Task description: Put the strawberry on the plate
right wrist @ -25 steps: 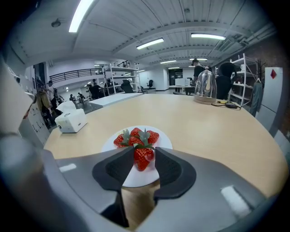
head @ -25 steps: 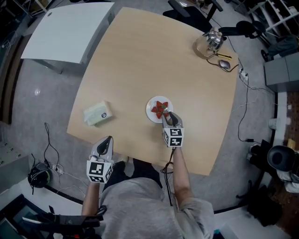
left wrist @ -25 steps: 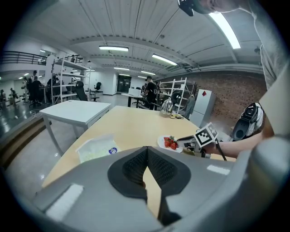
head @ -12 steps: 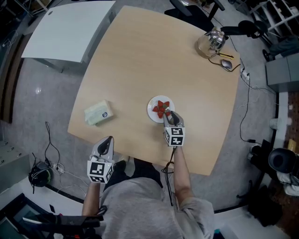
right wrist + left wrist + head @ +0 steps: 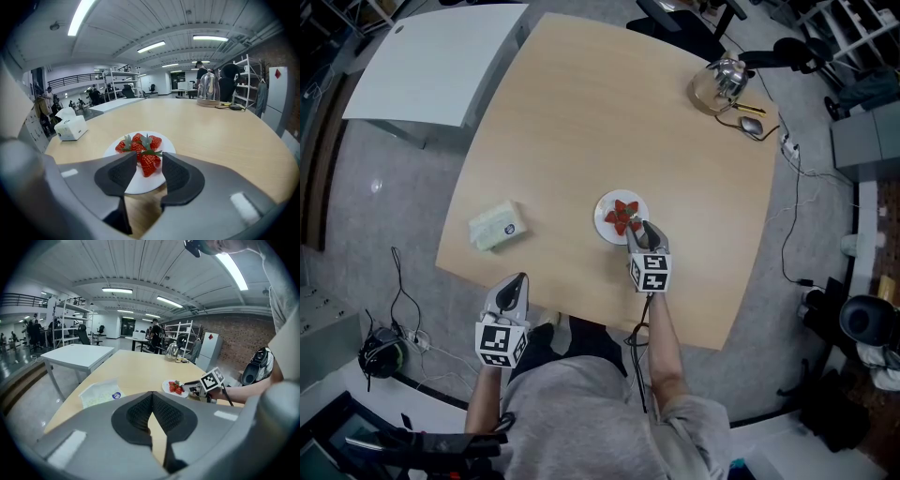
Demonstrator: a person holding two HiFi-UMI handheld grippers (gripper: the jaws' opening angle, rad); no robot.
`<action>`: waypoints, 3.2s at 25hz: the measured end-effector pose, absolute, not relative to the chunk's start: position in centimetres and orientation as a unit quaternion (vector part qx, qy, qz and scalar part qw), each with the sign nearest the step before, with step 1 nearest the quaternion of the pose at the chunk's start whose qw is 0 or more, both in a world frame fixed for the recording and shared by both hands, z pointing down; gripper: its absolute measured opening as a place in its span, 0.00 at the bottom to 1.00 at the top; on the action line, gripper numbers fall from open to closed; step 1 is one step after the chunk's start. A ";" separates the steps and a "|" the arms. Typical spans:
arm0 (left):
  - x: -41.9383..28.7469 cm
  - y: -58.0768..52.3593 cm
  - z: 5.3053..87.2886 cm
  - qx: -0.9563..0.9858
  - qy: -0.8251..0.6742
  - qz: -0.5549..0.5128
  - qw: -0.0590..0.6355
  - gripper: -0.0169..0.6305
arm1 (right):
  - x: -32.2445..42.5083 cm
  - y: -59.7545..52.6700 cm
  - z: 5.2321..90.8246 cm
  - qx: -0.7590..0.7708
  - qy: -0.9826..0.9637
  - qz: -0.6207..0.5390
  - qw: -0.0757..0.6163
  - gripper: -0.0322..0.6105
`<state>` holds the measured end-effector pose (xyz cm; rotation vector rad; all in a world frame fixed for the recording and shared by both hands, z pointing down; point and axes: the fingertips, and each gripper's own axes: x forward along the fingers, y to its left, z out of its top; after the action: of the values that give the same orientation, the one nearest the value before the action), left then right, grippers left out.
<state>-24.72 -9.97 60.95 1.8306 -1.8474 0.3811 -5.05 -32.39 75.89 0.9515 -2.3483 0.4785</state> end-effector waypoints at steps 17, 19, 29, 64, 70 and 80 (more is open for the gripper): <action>-23.4 -9.4 58.7 0.705 -0.661 0.124 0.224 0.06 | -2.8 -30.5 70.4 0.389 -0.877 0.152 0.237 0.30; -23.1 -9.4 58.2 0.711 -0.657 0.120 0.218 0.06 | -2.3 -30.0 69.1 0.397 -0.878 0.146 0.226 0.27; -21.4 -8.7 56.3 0.742 -0.634 0.106 0.192 0.06 | 0.3 -27.0 62.6 0.444 -0.873 0.114 0.166 0.16; -15.1 -4.7 49.9 0.838 -0.534 0.065 0.094 0.06 | 8.7 -9.5 50.2 0.569 -0.820 0.048 0.045 0.06; -14.6 -3.6 49.5 0.846 -0.523 0.062 0.084 0.06 | 9.5 -6.6 49.7 0.582 -0.811 0.047 0.037 0.06; -15.0 -1.9 49.0 0.850 -0.519 0.060 0.070 0.06 | 10.5 -2.4 49.8 0.596 -0.801 0.051 0.032 0.06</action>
<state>-15.05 -1.95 48.97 2.5568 -1.5605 0.1794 10.49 -2.44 49.82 1.8341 -2.4671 0.1577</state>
